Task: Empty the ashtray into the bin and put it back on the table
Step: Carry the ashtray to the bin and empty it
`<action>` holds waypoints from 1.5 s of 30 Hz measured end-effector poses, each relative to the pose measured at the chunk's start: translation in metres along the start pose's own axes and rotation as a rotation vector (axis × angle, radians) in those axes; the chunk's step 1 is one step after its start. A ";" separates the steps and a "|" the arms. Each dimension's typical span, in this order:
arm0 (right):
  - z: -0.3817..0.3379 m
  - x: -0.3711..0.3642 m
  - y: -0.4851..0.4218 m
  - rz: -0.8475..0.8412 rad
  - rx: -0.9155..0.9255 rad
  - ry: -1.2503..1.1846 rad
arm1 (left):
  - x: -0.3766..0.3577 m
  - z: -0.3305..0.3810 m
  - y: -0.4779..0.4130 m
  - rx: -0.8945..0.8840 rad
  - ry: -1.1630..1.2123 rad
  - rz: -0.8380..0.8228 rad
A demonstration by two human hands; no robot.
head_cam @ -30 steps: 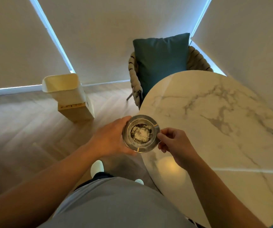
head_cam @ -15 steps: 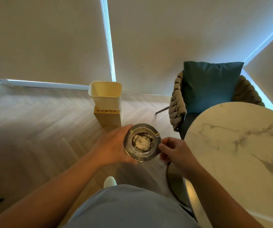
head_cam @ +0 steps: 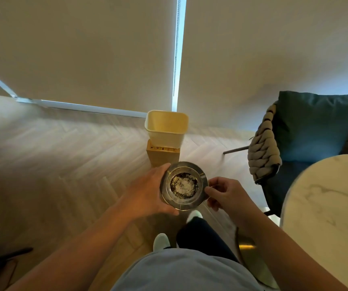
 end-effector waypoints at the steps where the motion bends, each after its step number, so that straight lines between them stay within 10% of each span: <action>1: -0.005 -0.004 -0.008 -0.016 0.002 0.004 | 0.003 -0.004 -0.006 -0.005 -0.002 0.000; 29: -0.101 0.008 -0.232 -0.042 -0.070 -0.155 | 0.097 -0.077 -0.201 0.096 0.027 -0.004; 45: -0.077 -0.067 -0.322 0.212 -0.135 -0.324 | 0.097 -0.199 -0.310 -0.180 -0.019 -0.226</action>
Point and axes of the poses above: each hand's wrist, its own y-axis away from the middle knuckle, its own x-axis out of the back of the hand, z = x × y, the point moved 6 cm from there along -y, towards the middle knuckle, and after that the axes turned 9 degrees about -y, right-handed, at the moved point
